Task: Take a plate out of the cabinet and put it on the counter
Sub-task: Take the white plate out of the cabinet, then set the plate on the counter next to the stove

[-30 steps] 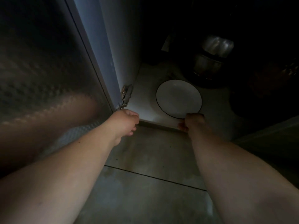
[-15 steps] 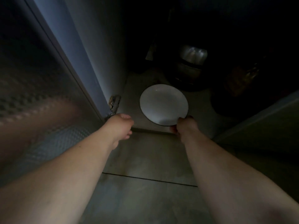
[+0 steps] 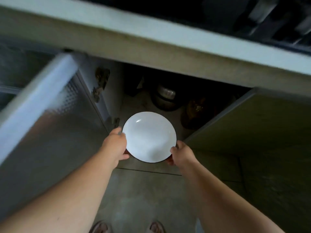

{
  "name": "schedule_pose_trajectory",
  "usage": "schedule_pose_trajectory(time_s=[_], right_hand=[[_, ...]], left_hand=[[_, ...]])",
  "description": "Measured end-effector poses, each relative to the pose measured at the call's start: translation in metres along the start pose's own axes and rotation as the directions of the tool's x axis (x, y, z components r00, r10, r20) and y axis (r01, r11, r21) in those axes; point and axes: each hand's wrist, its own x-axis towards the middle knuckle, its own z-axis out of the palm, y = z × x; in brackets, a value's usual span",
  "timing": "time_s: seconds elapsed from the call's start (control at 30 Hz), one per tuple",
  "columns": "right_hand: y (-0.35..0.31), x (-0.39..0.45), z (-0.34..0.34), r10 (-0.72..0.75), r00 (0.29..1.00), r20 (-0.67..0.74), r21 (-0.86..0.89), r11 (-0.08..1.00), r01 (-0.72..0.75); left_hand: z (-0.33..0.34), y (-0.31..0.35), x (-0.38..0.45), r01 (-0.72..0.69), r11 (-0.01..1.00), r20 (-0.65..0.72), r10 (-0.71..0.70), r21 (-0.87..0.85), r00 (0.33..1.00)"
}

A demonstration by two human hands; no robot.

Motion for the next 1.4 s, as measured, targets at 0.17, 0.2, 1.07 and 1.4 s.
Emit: schedule_pose_trajectory(time_s=[0.17, 0.2, 1.07, 1.4], right_hand=[[-0.035, -0.091, -0.042, -0.041, 0.998, 0.050, -0.126, 0.991, 0.047], [-0.042, -0.108, -0.050, -0.043, 0.997, 0.057, -0.129, 0.990, 0.050], [-0.258, -0.269, -0.057, -0.494, 0.824, 0.279, -0.055, 0.848, 0.527], [-0.364, -0.224, 0.003, -0.459, 0.861, 0.217, -0.135, 0.860, 0.493]], left_hand=[[-0.026, 0.031, -0.086, 0.011, 0.999, 0.020, -0.012, 0.051, 1.000], [-0.033, 0.037, -0.103, 0.012, 0.998, 0.020, -0.013, 0.062, 1.000], [-0.221, 0.190, -0.273, -0.291, 0.950, -0.273, 0.252, -0.114, 0.928], [-0.273, 0.257, -0.165, -0.346, 0.920, -0.313, 0.279, -0.185, 0.908]])
